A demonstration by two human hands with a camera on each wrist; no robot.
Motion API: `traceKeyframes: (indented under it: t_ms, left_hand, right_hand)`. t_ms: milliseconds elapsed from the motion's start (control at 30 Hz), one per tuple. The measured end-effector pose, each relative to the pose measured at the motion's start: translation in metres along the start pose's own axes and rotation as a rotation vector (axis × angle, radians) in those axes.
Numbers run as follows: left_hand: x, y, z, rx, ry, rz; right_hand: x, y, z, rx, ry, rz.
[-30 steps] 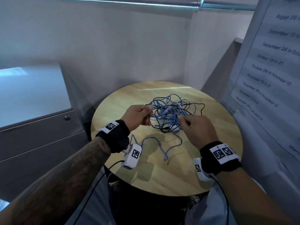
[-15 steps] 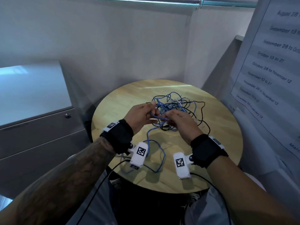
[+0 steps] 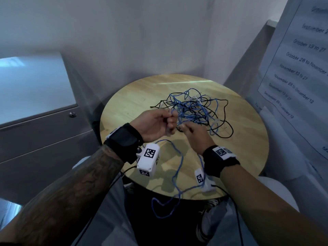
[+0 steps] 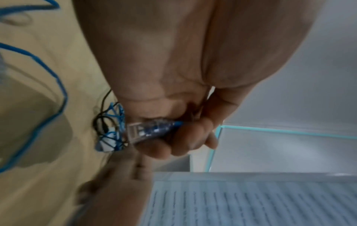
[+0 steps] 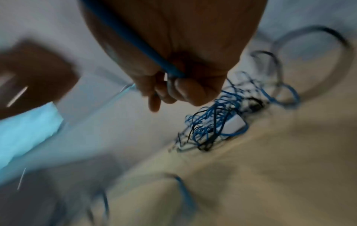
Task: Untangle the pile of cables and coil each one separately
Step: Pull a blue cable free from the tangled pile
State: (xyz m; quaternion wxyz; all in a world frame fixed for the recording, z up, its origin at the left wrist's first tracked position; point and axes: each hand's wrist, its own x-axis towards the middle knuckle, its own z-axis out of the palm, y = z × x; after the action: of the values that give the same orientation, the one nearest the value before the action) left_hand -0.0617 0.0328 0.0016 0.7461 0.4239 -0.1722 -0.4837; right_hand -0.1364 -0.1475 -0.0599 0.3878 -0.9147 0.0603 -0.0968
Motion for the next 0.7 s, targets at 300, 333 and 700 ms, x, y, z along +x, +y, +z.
traceKeyframes:
  t_ms: [300, 333, 700]
  left_hand:
    - [0.016, -0.026, -0.029, -0.050, 0.236, 0.124]
    - [0.018, -0.032, -0.031, -0.035, 0.259, 0.130]
    - [0.024, -0.056, -0.040, 0.850, 0.366, 0.214]
  right_hand:
    - [-0.032, -0.015, 0.028, -0.198, -0.369, -0.056]
    - [-0.032, -0.015, 0.026, -0.179, -0.389, -0.027]
    - [-0.026, -0.022, 0.000, 0.169, -0.184, -0.055]
